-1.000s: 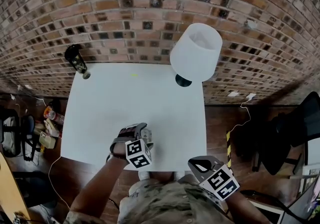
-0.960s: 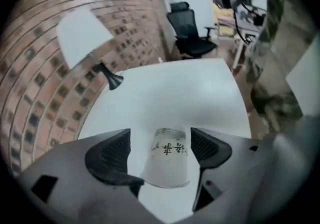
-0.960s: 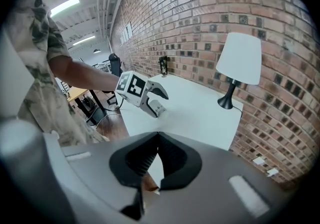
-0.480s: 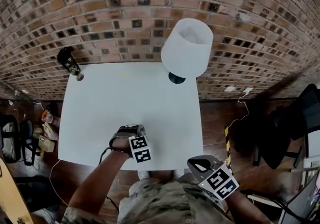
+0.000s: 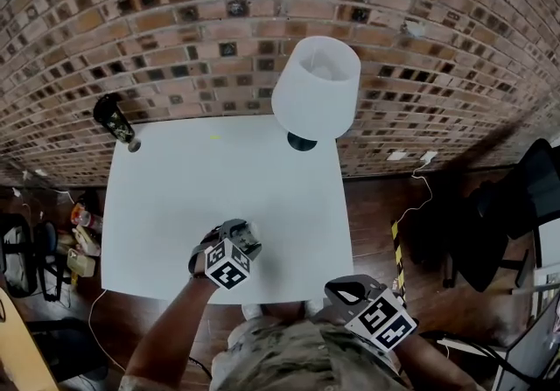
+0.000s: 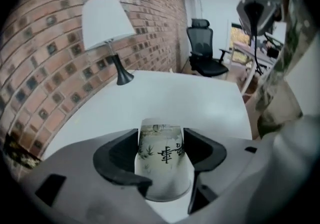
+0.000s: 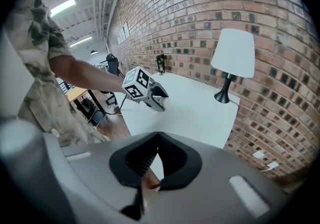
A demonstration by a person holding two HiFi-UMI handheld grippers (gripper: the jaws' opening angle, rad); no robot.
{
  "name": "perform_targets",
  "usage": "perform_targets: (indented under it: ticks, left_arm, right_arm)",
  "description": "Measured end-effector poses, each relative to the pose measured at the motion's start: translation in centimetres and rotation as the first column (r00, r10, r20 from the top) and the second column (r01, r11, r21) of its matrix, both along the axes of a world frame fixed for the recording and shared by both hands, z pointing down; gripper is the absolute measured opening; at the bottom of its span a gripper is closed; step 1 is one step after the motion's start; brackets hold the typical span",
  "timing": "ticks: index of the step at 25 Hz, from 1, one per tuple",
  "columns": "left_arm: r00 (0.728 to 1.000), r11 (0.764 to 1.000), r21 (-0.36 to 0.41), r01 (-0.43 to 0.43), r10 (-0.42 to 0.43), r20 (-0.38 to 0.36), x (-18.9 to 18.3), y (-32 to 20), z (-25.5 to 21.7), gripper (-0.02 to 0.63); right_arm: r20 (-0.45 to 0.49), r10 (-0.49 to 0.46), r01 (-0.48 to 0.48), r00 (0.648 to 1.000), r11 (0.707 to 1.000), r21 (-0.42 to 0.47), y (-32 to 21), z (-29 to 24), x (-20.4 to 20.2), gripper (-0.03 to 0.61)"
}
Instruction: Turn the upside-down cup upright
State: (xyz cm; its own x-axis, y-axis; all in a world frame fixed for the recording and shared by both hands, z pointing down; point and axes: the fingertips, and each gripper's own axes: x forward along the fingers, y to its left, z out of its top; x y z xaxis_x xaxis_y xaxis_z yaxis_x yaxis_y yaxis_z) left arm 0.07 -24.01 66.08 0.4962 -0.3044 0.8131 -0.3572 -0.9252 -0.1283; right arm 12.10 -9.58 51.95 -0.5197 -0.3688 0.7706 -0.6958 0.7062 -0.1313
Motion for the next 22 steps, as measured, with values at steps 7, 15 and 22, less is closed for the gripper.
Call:
perform_targets:
  ticks: [7,15,22]
  left_arm:
    - [0.901,0.967,-0.059,0.247,-0.251,-0.354,-0.8,-2.1,-2.1,0.290]
    - [0.800,0.937,-0.068,0.341,-0.328,-0.502,-3.1,-2.0,-2.7,0.290]
    - [0.818,0.937,-0.084,0.338,-0.337,-0.467,-5.0,-0.2,-1.4,0.291]
  right_arm:
    - [-0.015,-0.011,0.011,1.000,1.000,-0.009,-0.3,-0.2,-0.7,0.003]
    - [-0.033,-0.036,0.035,0.999,0.999,-0.022,-0.5,-0.4,-1.8,0.003]
    - [-0.046,-0.068,0.067,0.997,0.997,-0.034,-0.6,-0.4,-3.6,0.003]
